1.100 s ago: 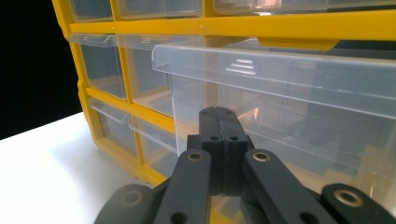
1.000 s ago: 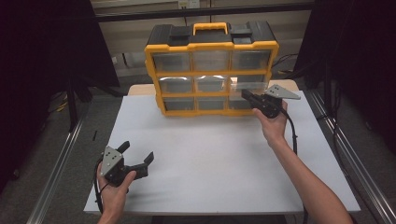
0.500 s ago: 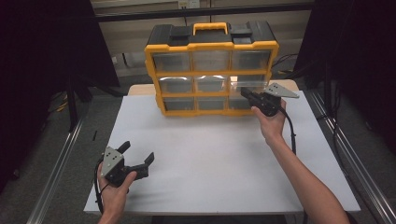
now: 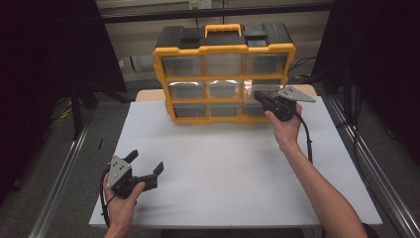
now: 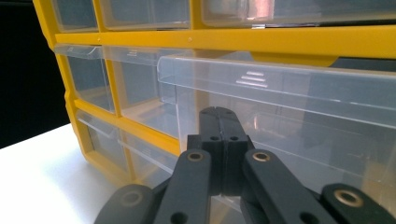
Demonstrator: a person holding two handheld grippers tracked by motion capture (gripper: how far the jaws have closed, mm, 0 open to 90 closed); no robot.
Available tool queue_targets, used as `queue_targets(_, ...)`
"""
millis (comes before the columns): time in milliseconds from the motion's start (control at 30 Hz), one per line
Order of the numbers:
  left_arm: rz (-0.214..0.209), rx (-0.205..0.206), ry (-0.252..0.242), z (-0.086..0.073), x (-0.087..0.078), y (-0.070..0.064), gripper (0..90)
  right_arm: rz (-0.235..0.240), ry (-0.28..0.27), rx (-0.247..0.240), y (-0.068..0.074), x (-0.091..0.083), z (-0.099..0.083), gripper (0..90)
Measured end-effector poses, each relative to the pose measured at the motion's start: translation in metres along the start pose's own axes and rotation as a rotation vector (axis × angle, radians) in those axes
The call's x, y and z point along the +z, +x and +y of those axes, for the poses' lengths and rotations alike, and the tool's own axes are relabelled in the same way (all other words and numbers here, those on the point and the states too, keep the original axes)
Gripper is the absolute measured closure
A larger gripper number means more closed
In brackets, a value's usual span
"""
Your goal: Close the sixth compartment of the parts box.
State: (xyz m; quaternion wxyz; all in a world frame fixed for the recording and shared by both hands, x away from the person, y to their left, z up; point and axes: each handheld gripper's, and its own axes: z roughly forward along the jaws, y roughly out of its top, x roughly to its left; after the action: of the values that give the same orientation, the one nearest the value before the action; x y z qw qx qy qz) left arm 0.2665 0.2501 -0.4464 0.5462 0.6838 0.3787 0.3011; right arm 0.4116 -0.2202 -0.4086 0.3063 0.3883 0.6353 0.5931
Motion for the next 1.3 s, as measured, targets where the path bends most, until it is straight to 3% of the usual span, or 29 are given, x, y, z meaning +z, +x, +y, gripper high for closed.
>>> queue_targets(400, 0.000, 0.002, 0.002, 0.000, 0.000, 0.000, 2.4, -0.008, -0.021, 0.028, -0.002, 0.004, 0.003, 90.0)
queue_targets(1300, -0.004, -0.008, 0.008, 0.000, 0.000, -0.001, 2.4, -0.029, -0.017, 0.016, -0.006, 0.013, 0.009, 90.0)
